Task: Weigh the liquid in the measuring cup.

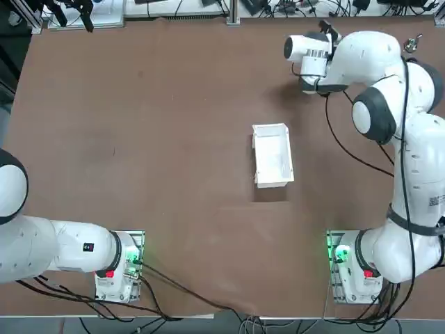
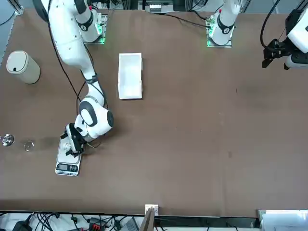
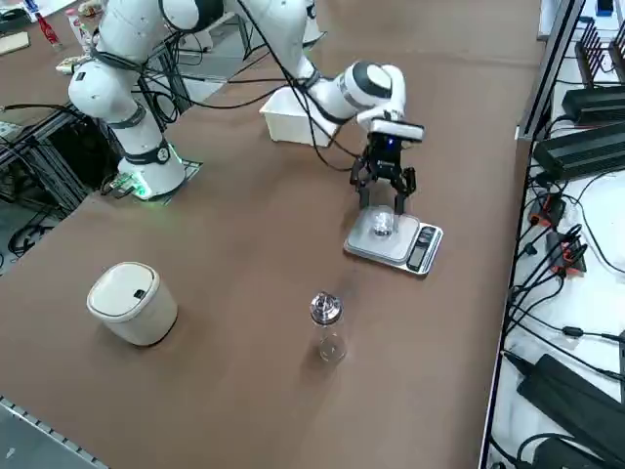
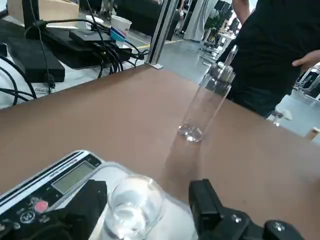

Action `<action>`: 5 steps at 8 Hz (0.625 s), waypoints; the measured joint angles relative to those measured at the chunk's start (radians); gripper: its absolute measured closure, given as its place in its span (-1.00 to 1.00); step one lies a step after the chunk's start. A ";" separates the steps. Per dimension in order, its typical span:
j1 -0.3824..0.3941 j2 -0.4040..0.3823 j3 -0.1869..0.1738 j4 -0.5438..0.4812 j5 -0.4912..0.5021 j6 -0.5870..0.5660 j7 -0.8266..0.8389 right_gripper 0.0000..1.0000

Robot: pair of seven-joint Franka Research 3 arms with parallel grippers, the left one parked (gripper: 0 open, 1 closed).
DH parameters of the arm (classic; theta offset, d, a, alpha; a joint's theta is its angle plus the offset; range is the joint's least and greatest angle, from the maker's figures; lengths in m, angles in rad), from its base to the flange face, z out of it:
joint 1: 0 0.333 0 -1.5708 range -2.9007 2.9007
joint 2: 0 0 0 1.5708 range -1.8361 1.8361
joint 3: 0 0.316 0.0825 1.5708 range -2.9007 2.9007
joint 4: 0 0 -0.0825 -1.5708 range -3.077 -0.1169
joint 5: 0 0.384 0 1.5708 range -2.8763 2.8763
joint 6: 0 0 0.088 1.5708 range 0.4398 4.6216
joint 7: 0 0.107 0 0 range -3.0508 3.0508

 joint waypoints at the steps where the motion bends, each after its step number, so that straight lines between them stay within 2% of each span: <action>1: 0.000 -0.043 0.004 -0.016 0.013 -0.012 -0.058 -1.00; 5: -0.013 -0.243 0.005 -0.157 0.029 -0.023 -0.300 -1.00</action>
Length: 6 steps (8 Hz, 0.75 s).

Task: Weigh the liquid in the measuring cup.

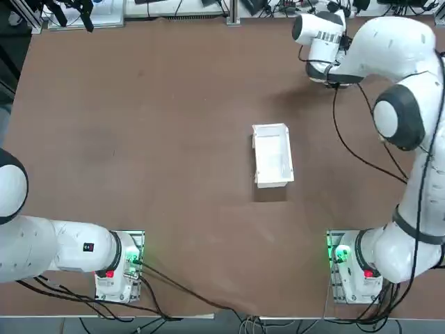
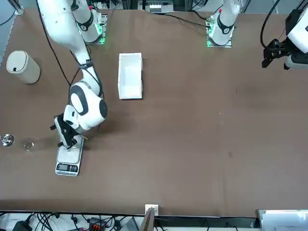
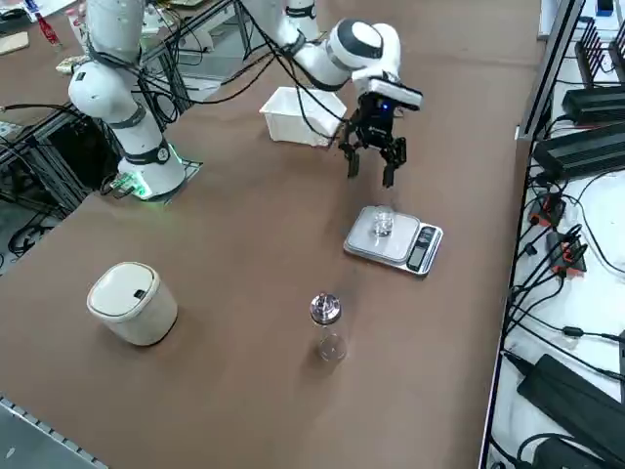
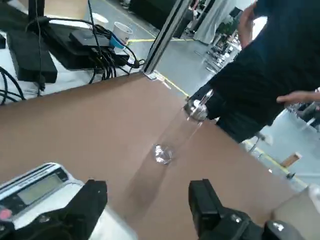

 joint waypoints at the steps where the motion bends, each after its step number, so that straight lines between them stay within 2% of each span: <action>1: -0.014 -0.062 -0.001 -0.026 0.036 0.007 -0.099 -1.00; 4: -0.068 -0.269 -0.002 -0.098 0.204 0.027 -0.536 -1.00; 6: -0.137 -0.409 -0.006 -0.139 0.409 0.031 -0.920 -1.00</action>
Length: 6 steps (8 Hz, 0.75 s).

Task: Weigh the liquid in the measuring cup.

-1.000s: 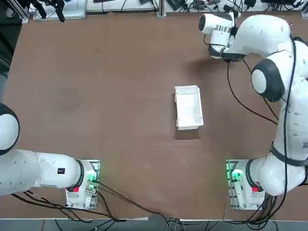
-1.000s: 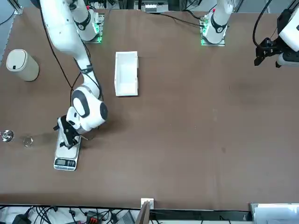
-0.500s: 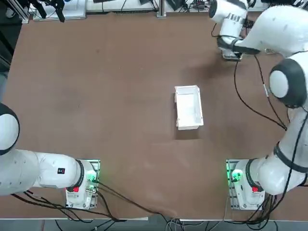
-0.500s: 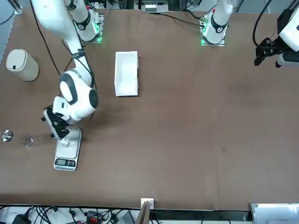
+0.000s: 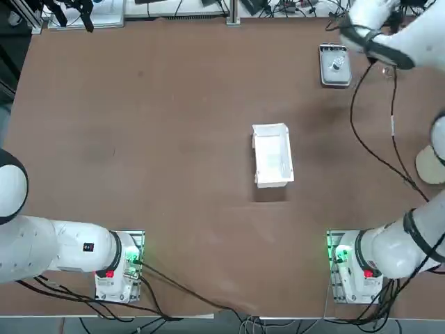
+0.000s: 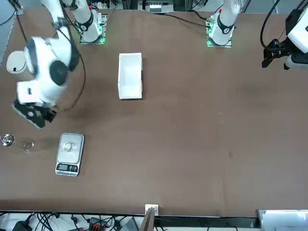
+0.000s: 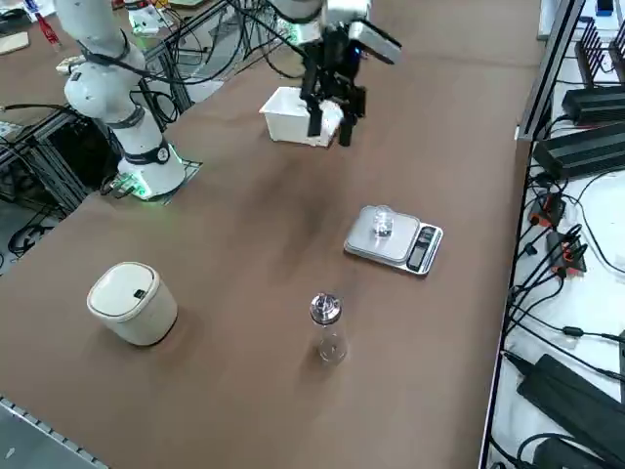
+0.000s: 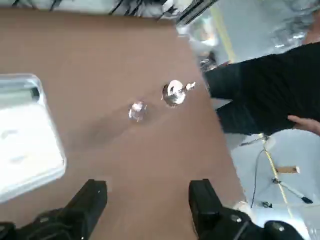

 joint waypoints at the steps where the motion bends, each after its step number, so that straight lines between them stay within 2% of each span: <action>1: -0.048 -0.059 -0.004 -0.011 0.131 -0.002 -0.204 -1.00; 3: -0.149 -0.129 -0.010 -0.024 0.338 -0.013 -0.567 -1.00; 6: -0.233 -0.176 -0.041 -0.025 0.576 -0.063 -0.893 -1.00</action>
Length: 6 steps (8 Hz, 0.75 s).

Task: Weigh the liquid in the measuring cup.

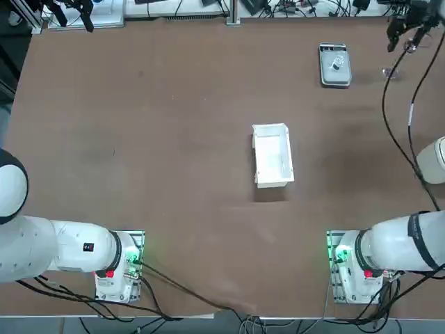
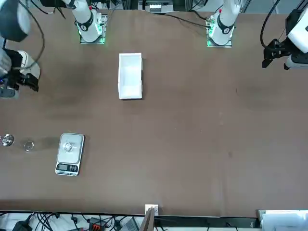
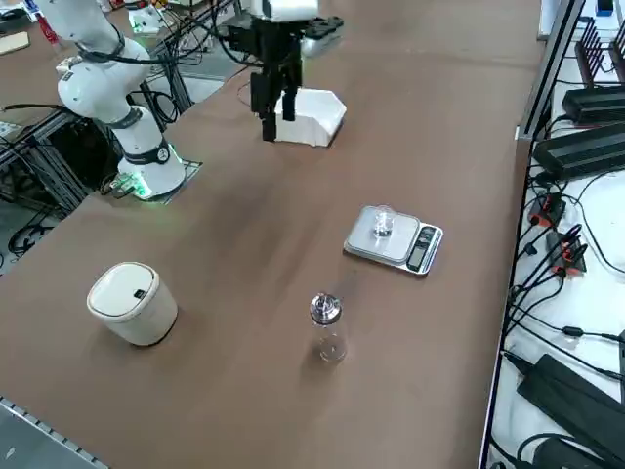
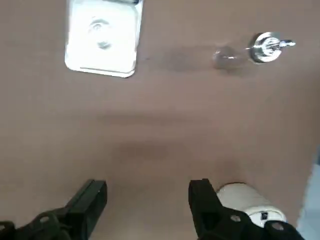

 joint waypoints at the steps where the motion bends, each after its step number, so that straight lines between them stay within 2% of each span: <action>1: -0.014 -0.022 -0.017 0.000 0.036 -0.022 -0.062 -1.00; 6: -0.018 -0.158 -0.047 0.001 0.145 -0.114 -0.098 -1.00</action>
